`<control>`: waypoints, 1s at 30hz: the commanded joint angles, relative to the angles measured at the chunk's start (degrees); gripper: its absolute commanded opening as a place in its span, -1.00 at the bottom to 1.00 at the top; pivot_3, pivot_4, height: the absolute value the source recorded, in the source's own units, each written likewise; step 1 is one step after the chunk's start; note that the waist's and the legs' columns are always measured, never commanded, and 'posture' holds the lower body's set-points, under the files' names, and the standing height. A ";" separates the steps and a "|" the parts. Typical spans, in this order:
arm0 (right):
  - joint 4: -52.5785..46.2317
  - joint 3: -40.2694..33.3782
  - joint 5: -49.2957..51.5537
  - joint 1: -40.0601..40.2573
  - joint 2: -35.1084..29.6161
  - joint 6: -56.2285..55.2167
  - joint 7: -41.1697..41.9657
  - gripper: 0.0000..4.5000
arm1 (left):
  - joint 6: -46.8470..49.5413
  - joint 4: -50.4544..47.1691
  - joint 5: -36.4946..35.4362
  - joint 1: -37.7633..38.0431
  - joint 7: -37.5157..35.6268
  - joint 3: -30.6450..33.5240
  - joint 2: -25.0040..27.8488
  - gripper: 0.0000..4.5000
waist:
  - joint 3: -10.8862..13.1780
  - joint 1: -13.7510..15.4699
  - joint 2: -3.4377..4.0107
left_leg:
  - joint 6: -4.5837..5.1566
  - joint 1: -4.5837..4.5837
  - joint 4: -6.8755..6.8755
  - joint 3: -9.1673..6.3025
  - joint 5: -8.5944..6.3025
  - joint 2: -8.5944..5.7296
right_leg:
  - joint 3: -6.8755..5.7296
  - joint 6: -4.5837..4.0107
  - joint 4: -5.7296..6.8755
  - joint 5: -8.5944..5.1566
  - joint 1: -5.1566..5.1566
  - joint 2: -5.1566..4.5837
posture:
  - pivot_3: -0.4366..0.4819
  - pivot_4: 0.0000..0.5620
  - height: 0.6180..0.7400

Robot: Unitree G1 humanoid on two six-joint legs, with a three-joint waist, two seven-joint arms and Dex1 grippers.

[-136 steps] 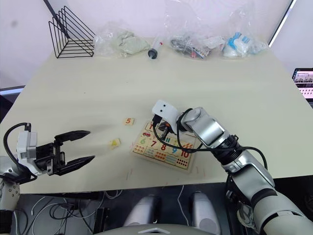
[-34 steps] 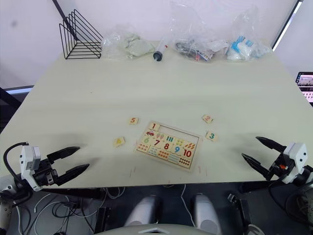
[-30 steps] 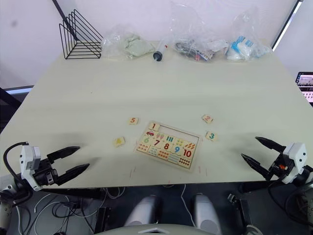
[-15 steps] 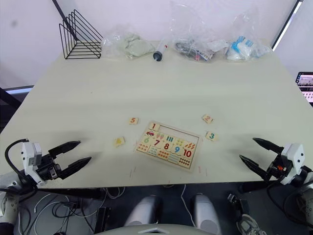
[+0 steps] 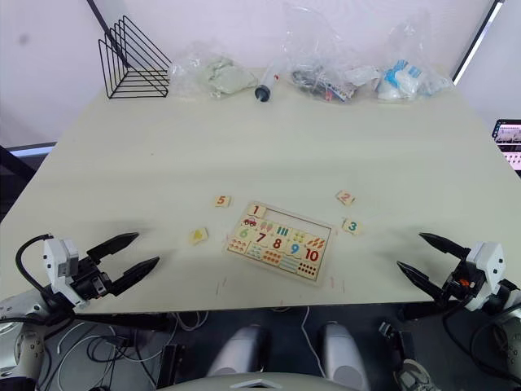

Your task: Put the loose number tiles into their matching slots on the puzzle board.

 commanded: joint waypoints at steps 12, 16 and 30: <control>-9.54 5.29 -0.94 -6.50 -0.61 7.82 -8.21 0.98 | -2.72 5.17 -0.03 -7.22 -10.23 -2.00 5.21 1.00 | 0.03 -0.04 0.04 | 0.00 0.00 0.00 0.02 0.00 -0.02 | -0.02 -0.01 0.00 0.00 0.00 0.06 | -0.05 -0.47 1.00; -12.05 7.80 -0.57 -9.62 -1.19 12.35 -10.21 0.98 | -3.81 9.27 0.32 -10.99 -15.55 -3.64 7.15 1.00 | 0.03 -0.05 0.05 | 0.00 -0.02 -0.02 0.00 0.00 -0.06 | -0.05 -0.01 0.00 0.00 -0.02 0.09 | -0.05 -0.47 1.00; -8.90 23.29 -11.80 -31.44 -1.40 32.23 -22.83 0.98 | -5.65 16.21 -0.08 -24.20 -23.04 -12.02 10.94 1.00 | 0.03 -0.15 0.05 | 0.00 -0.27 -0.07 -0.14 0.00 -0.18 | -0.15 0.00 -0.06 0.02 -0.22 0.09 | -0.05 -0.47 1.00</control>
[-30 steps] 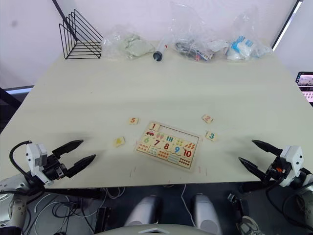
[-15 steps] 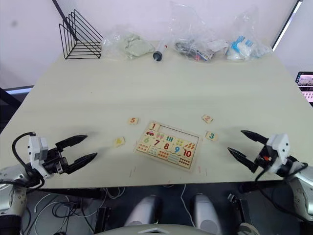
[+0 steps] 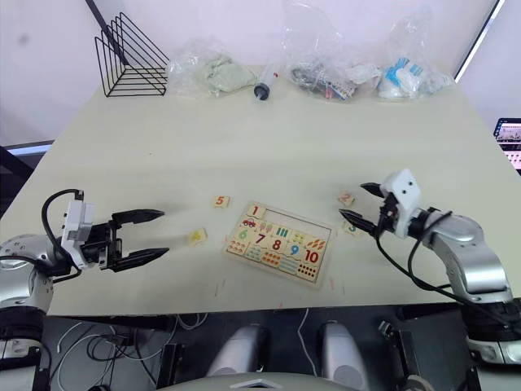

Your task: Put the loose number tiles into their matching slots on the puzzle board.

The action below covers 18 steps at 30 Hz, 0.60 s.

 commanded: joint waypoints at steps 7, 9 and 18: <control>5.74 4.85 -5.92 -9.61 1.46 10.61 -6.19 0.98 | 0.74 -2.54 -4.26 -1.80 -1.96 -1.63 1.95 1.00 | 0.01 -0.06 0.01 | 0.00 0.00 0.02 -0.02 0.00 -0.02 | -0.02 0.00 0.03 0.00 0.00 -0.01 | -0.05 -0.47 1.00; 6.70 5.41 -6.88 -10.72 1.91 11.41 -7.02 0.98 | 0.41 -3.47 -5.58 -1.18 -1.96 -2.28 2.51 1.00 | 0.00 -0.08 0.01 | 0.00 -0.02 0.02 -0.07 0.00 -0.02 | -0.06 -0.01 0.03 0.00 0.00 0.00 | -0.05 -0.47 1.00; 8.10 6.19 -8.39 -10.75 1.76 11.52 -6.15 0.98 | 0.29 -4.22 -7.31 -0.29 -1.96 -3.27 3.78 1.00 | 0.02 -0.08 0.03 | 0.00 -0.05 0.01 -0.08 0.00 -0.02 | -0.07 0.00 0.02 0.00 -0.01 -0.01 | -0.05 -0.47 1.00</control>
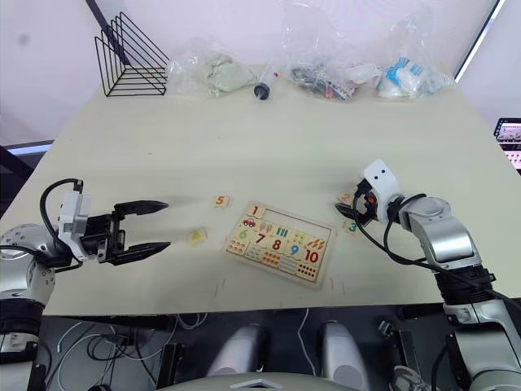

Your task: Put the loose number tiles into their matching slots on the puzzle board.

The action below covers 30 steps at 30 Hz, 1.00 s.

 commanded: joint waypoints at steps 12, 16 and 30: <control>3.70 -0.16 -1.85 0.40 0.66 -4.60 2.69 0.75 | 0.41 -2.47 -1.49 -0.10 -1.86 -0.19 1.59 1.00 | 0.00 -0.11 0.00 | 0.00 0.01 0.00 0.00 0.00 -0.01 | -0.01 0.00 0.01 0.00 0.00 0.02 | -0.05 -0.47 1.00; 3.86 -0.29 -1.89 0.55 0.87 -3.85 3.16 -0.03 | 0.47 -2.59 -1.56 0.00 -1.86 -0.34 1.81 1.00 | 0.00 -0.08 0.00 | 0.00 0.01 0.01 0.01 0.00 -0.01 | -0.01 0.00 0.02 0.00 0.00 0.02 | -0.05 -0.47 1.00; -5.57 -0.59 -2.25 0.86 -0.81 -2.28 4.12 -0.63 | -0.16 -3.28 -2.35 1.67 -1.86 -0.48 2.03 1.00 | 0.01 -0.06 0.02 | 0.00 0.01 0.01 -0.02 0.00 -0.01 | -0.02 0.00 0.01 0.00 0.00 0.01 | -0.05 -0.47 1.00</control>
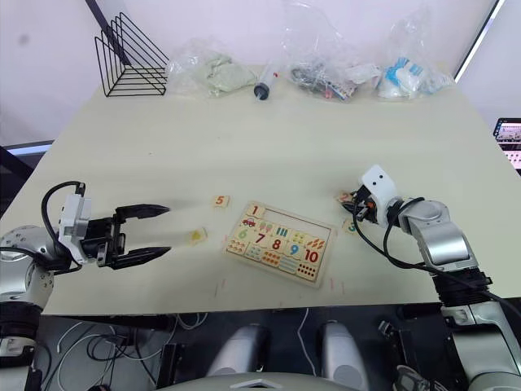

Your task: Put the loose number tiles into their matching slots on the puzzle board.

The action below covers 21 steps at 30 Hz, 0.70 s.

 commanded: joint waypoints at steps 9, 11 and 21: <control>-22.80 7.61 1.51 -4.16 -5.37 18.48 3.47 -0.63 | -2.02 -0.36 -2.69 0.08 -1.79 -1.38 2.80 1.00 | 0.00 -0.08 0.00 | 0.00 0.00 0.00 -0.15 0.00 0.01 | -0.03 0.00 -0.02 0.00 0.00 0.00 | -0.05 -0.47 1.00; -25.34 9.83 2.25 -6.85 -4.59 24.60 2.97 -0.63 | -2.46 -0.08 -3.02 0.31 -1.79 -1.43 3.08 1.00 | 0.01 -0.13 0.02 | 0.00 -0.03 0.01 -0.15 0.00 0.01 | -0.02 0.00 -0.02 0.00 -0.01 -0.02 | -0.05 -0.47 1.00; -24.40 18.48 4.34 -18.29 1.88 40.44 -0.61 -0.63 | -2.86 -0.97 -3.22 3.56 -1.79 2.67 2.34 1.00 | -0.04 -0.31 -0.07 | 0.00 -0.48 0.06 -0.30 0.00 0.00 | -0.04 0.01 0.00 0.01 -0.48 -0.06 | -0.05 -0.47 1.00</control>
